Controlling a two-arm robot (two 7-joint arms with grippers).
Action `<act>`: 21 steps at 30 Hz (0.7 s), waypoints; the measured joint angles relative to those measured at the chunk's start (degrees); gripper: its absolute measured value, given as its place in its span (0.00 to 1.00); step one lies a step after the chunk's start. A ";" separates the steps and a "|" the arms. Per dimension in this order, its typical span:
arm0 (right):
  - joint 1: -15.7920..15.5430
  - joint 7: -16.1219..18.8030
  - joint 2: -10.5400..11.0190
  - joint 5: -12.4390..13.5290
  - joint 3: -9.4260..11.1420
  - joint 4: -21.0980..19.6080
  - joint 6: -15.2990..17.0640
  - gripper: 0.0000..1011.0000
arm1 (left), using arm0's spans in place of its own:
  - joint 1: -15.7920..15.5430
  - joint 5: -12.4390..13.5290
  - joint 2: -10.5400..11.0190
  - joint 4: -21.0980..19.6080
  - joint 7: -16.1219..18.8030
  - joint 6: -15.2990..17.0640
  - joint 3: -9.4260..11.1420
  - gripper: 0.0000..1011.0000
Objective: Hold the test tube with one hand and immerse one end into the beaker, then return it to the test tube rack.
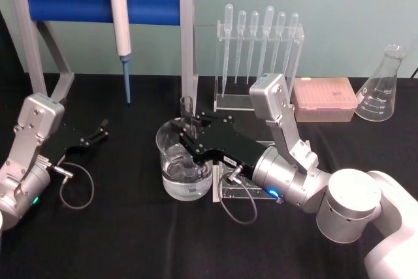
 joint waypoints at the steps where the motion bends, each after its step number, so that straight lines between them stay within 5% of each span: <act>1: 0.00 0.00 0.00 0.00 0.00 0.00 0.00 0.22 | 0.00 0.00 0.00 0.00 0.00 0.00 0.00 0.99; 21: 0.00 0.00 0.00 0.00 0.00 0.00 0.00 0.22 | 0.00 0.00 0.00 0.00 0.00 0.00 0.00 0.99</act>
